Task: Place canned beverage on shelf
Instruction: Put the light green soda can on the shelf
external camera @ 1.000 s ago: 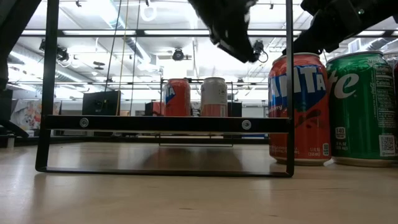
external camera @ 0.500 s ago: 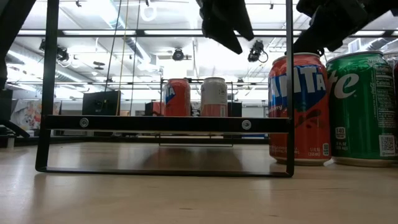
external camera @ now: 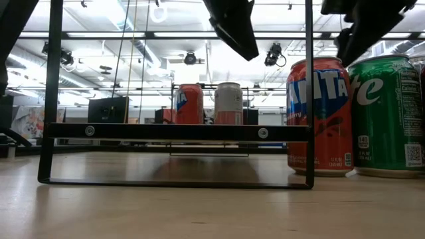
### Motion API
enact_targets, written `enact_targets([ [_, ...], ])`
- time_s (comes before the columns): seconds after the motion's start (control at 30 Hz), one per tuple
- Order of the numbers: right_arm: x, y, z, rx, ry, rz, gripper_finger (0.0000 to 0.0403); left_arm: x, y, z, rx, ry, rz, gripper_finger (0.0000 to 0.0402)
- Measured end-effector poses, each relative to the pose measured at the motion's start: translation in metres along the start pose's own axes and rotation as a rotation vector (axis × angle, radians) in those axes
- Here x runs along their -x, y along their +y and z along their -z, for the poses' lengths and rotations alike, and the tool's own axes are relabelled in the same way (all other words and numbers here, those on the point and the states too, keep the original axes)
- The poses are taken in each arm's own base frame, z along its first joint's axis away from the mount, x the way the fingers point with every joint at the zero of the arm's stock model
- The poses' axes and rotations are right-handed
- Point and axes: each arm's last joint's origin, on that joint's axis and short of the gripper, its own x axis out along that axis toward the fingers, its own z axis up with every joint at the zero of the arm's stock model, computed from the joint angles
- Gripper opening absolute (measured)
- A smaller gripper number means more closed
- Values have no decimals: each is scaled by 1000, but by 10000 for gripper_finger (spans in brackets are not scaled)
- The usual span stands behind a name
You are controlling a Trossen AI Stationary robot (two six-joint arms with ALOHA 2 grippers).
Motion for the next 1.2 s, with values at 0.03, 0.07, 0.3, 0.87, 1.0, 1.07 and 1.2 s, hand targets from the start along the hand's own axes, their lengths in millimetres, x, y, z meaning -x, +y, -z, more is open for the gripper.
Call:
enact_targets([
  [0.03, 3, 0, 0, -11, 33, -10, 386, 0, 0, 0, -9, -3, -1, 397],
  [0.07, 6, 0, -1, -22, 66, -27, 386, 0, 0, -1, -18, -8, -4, 395],
  [0.3, 19, -1, 9, -58, 265, -57, 386, -8, -3, 0, -42, -34, -8, 373],
  [0.87, -1, 6, 45, -70, 544, 91, 382, -4, 27, 11, 7, 21, -74, 354],
  [1.0, -10, 5, 47, -48, 550, 133, 382, -4, 26, 11, 7, 19, -74, 354],
  [1.07, -15, 2, 47, -47, 543, 169, 382, -1, 26, 11, 0, 17, -71, 354],
  [1.2, -20, -5, 42, -38, 492, 251, 381, 5, 27, 10, 6, 1, -74, 354],
])
